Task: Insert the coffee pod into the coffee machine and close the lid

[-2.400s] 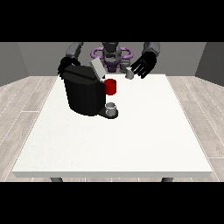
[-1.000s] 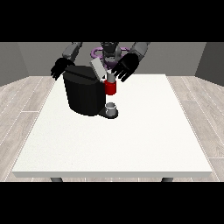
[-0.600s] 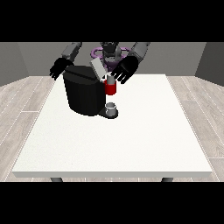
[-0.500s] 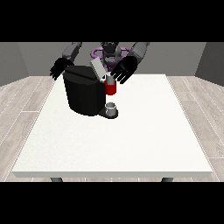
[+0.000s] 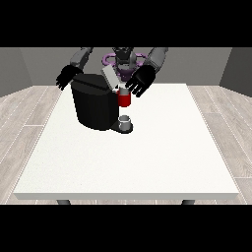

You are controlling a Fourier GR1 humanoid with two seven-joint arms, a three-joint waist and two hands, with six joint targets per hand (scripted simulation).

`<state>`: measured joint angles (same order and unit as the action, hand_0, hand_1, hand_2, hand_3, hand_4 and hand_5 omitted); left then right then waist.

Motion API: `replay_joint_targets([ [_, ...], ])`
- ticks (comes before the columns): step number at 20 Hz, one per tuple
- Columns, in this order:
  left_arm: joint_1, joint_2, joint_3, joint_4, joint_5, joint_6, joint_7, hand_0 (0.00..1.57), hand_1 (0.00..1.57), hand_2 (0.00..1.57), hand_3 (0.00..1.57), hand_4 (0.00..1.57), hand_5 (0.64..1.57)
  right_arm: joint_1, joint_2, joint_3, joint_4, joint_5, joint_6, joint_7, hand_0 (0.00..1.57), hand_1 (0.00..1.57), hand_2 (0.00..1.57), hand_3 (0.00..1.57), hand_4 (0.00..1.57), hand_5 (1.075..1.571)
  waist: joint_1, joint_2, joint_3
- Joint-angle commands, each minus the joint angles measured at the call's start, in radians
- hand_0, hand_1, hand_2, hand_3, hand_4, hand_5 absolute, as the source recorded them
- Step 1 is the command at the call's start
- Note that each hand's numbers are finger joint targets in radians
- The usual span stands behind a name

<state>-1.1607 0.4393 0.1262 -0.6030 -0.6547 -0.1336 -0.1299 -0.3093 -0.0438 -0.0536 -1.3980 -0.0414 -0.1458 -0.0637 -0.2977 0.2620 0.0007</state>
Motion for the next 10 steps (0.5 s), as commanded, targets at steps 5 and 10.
replay_joint_targets([
  [5, 0.038, -0.027, -0.006, 0.011, -0.005, -0.001, -0.027, 1.21, 1.21, 1.24, 1.12, 0.46, 1.571, 0.028, -0.016, -0.012, -0.009, -0.003, -0.001, 0.028, 0.0, 0.0, 0.0, 0.0, 0.36, 1.571, 0.006, -0.016, -0.0007],
  [10, -0.057, -0.026, -0.026, -0.001, -0.036, -0.018, 0.048, 1.13, 1.13, 1.17, 1.0, 0.46, 1.571, -0.054, -0.012, -0.017, 0.033, 0.006, -0.015, 0.013, 0.0, 0.0, 0.0, 0.0, 0.4, 1.571, 0.015, 0.015, -0.0003],
])
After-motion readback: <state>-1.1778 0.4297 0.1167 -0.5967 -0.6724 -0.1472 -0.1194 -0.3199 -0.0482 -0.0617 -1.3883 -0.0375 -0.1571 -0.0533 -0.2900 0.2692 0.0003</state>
